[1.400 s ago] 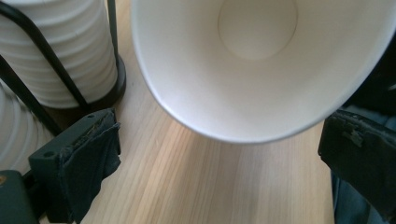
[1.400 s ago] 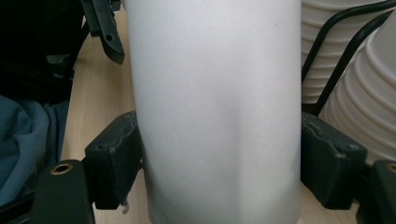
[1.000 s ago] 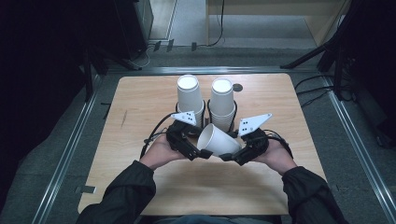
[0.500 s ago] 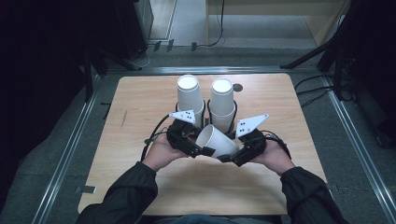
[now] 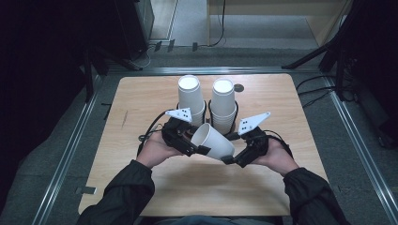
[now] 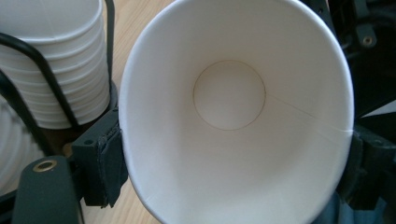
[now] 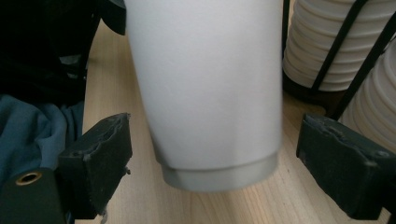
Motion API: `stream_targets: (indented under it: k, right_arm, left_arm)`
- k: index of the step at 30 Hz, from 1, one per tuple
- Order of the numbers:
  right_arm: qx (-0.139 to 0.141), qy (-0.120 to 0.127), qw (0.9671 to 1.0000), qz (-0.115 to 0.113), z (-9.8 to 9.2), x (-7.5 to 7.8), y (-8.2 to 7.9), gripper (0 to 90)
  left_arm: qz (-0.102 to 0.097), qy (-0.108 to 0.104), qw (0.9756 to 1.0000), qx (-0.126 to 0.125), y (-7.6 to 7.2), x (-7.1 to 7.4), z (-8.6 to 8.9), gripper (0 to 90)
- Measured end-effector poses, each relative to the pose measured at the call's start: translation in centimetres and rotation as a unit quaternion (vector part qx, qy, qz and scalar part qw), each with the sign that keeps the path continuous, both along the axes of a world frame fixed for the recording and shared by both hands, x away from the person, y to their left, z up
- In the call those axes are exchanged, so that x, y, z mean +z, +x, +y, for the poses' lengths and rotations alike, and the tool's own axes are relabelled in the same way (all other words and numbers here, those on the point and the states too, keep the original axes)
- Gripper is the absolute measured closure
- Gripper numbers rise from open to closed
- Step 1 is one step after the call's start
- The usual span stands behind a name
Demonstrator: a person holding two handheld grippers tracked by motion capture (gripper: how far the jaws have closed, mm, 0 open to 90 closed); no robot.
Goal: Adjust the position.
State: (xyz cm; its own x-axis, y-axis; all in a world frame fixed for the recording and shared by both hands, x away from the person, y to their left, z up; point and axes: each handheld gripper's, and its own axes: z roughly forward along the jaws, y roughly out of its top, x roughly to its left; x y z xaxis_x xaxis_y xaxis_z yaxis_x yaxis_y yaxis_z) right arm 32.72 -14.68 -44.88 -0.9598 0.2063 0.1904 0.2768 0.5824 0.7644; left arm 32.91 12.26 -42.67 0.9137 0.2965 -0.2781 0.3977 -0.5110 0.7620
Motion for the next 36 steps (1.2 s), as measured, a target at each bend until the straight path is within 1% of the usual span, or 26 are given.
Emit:
stream_targets:
  k: [1,2,3,4,6,8,9,10,13,14,15,18,19,21,22,23,25,26,27,29,33,35,36]
  right_arm:
    - [-0.003,-0.002,1.0000,0.000,-0.1,0.0,0.0,10.8]
    - [-0.005,-0.002,1.0000,-0.003,-0.1,0.0,0.0,10.9]
    - [-0.007,-0.004,1.0000,-0.001,-0.2,0.0,0.1,11.0]
    - [-0.008,-0.004,1.0000,-0.001,-0.2,0.0,0.1,11.0]
    - [-0.008,-0.004,1.0000,0.000,-0.2,-0.1,0.1,11.5]
    - [-0.008,-0.005,1.0000,-0.002,-0.2,-0.1,0.1,12.1]
    - [-0.007,-0.005,1.0000,-0.002,-0.2,-0.1,0.1,12.2]
    - [-0.007,-0.007,1.0000,-0.001,-0.2,-0.1,0.1,12.6]
    - [-0.007,-0.009,0.9999,0.001,-0.1,-0.2,0.1,13.7]
    - [-0.005,-0.010,0.9999,0.002,-0.1,-0.2,0.1,13.9]
    - [-0.005,-0.014,0.9999,0.005,-0.1,-0.2,0.1,13.9]
    - [-0.001,-0.020,0.9998,0.003,0.1,-0.4,0.1,13.9]
    - [0.001,-0.024,0.9997,-0.003,0.3,-0.6,0.0,13.9]
    - [0.003,-0.034,0.9994,-0.004,0.5,-0.8,0.0,13.9]
    - [0.005,-0.036,0.9993,-0.003,0.6,-0.9,-0.1,13.9]
    - [0.009,-0.038,0.9992,-0.003,0.7,-1.0,-0.1,13.9]
    - [0.014,-0.040,0.9991,-0.003,1.0,-1.2,-0.1,13.9]
    - [0.015,-0.042,0.9990,-0.005,1.2,-1.3,-0.2,13.9]
    - [0.017,-0.045,0.9988,-0.008,1.3,-1.3,-0.2,13.9]
    - [0.016,-0.052,0.9985,-0.011,1.5,-1.5,-0.2,13.8]
    - [0.015,-0.056,0.9982,-0.018,1.7,-1.7,-0.2,13.8]
    - [0.018,-0.059,0.9979,-0.017,1.9,-1.8,-0.2,13.8]
    - [0.019,-0.062,0.9976,-0.022,2.0,-2.0,-0.2,13.7]
  left_arm:
    - [-0.004,0.004,1.0000,-0.002,0.0,0.0,0.1,14.0]
    - [-0.005,0.012,0.9999,-0.008,0.0,0.1,0.1,14.0]
    - [-0.008,0.014,0.9998,-0.009,-0.1,0.1,0.1,14.0]
    - [-0.013,0.020,0.9997,-0.011,-0.1,0.1,0.1,14.0]
    - [-0.021,0.037,0.9990,-0.014,-0.1,0.1,0.2,14.0]
    - [-0.025,0.048,0.9984,-0.017,-0.1,0.0,0.1,14.0]
    - [-0.030,0.055,0.9979,-0.018,-0.2,0.0,0.1,14.0]
    - [-0.029,0.058,0.9976,-0.022,-0.1,-0.1,0.0,14.0]
    - [-0.040,0.075,0.9960,-0.029,-0.2,-0.2,-0.1,13.9]
    - [-0.047,0.088,0.9943,-0.037,-0.1,-0.2,-0.2,13.9]
    - [-0.047,0.090,0.9941,-0.038,-0.2,-0.2,-0.3,13.9]
    - [-0.055,0.106,0.9919,-0.045,-0.3,-0.3,-0.6,13.8]
    - [-0.059,0.112,0.9909,-0.047,-0.3,-0.3,-0.7,13.8]
    - [-0.063,0.120,0.9894,-0.051,-0.3,-0.3,-0.9,13.8]
    - [-0.062,0.121,0.9894,-0.052,-0.3,-0.4,-0.9,13.8]
    - [-0.055,0.116,0.9905,-0.050,-0.2,-0.4,-1.0,13.8]
    - [-0.055,0.119,0.9902,-0.049,0.0,-0.4,-1.1,13.8]
    - [-0.053,0.119,0.9902,-0.051,0.1,-0.4,-1.3,13.8]
    - [-0.055,0.119,0.9899,-0.054,0.1,-0.5,-1.4,13.8]
    - [-0.059,0.126,0.9885,-0.060,0.0,-0.4,-1.6,13.8]
    - [-0.062,0.143,0.9852,-0.072,-0.1,-0.6,-2.3,13.8]
    - [-0.068,0.149,0.9835,-0.078,-0.1,-0.7,-2.6,13.8]
    - [-0.069,0.151,0.9830,-0.079,-0.1,-0.7,-2.8,13.8]
